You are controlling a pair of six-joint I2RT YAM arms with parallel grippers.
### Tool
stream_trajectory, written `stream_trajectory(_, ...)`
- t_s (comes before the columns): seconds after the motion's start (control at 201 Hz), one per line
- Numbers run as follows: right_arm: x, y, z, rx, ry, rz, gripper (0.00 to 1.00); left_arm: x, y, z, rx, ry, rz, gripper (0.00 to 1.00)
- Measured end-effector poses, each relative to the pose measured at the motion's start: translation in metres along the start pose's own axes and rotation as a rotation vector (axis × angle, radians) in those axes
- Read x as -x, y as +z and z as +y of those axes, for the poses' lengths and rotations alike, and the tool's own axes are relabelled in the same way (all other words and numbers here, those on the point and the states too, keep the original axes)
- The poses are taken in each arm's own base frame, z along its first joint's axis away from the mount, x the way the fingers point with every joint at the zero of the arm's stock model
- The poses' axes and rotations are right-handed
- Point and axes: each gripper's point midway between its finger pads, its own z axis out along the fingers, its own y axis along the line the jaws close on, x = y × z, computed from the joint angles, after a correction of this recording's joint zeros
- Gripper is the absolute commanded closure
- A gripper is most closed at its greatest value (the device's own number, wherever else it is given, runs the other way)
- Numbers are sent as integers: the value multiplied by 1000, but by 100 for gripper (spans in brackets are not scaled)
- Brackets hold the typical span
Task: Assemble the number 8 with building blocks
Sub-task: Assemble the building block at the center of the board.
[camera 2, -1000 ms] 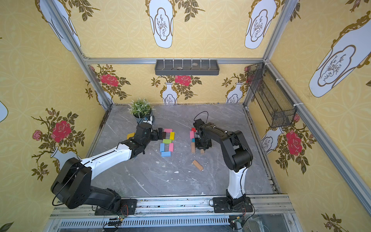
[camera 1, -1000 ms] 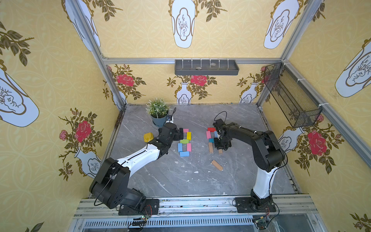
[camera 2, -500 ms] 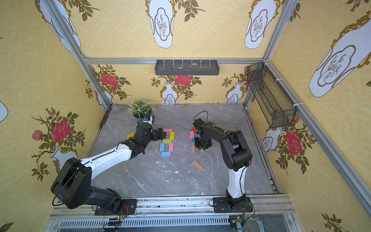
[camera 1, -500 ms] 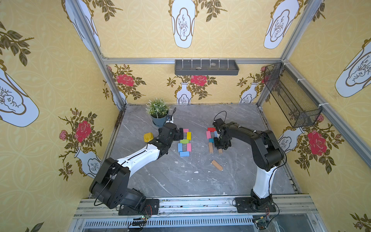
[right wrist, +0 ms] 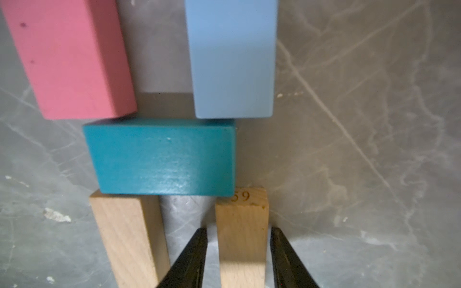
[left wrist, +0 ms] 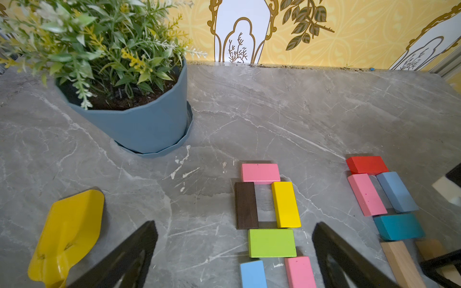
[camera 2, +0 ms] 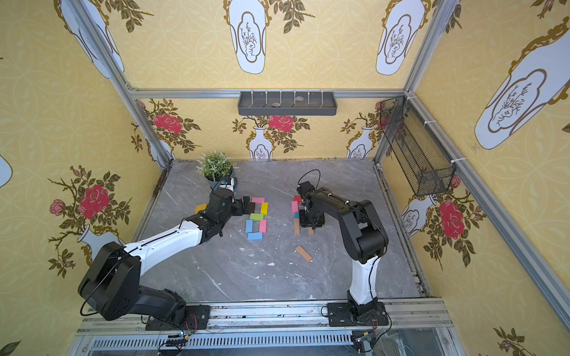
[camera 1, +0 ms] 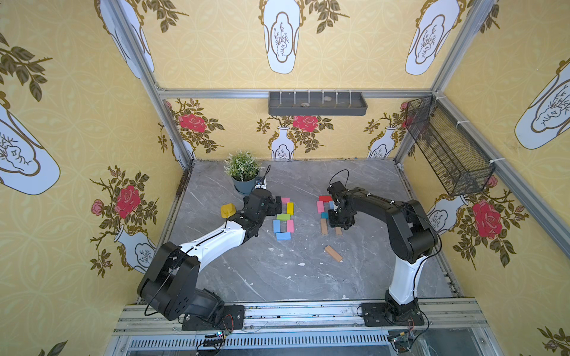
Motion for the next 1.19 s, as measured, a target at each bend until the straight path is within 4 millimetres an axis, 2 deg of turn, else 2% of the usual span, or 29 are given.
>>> stream_trajectory(0.154, 8, -20, 3, 22, 23, -55, 45, 0, 0, 0, 0, 0, 0, 0)
stream_trajectory(0.343, 6, -58, 6, 58, 63, -126, 39, 0, 0, 0, 0, 0, 0, 0)
stream_trajectory(0.378, 3, -65, 7, 71, 78, -135, 30, 0, 0, 0, 0, 0, 0, 0)
stream_trajectory(0.443, -6, -73, 6, 82, 116, -131, 23, 0, 0, 0, 0, 0, 0, 0)
stream_trajectory(0.533, -25, -79, 5, 93, 182, -111, 0, 0, 0, 0, -1, -1, 0, 0)
stream_trajectory(0.687, -62, -85, 12, 95, 291, -74, 3, 0, 0, 0, -1, -8, 1, 0)
stream_trajectory(0.831, -91, -77, 18, 53, 396, -21, 2, 0, 0, -1, -8, -15, 2, 0)
stream_trajectory(1.195, -128, -49, 26, -45, 586, 58, 2, 0, 0, -1, -8, -15, 3, 0)
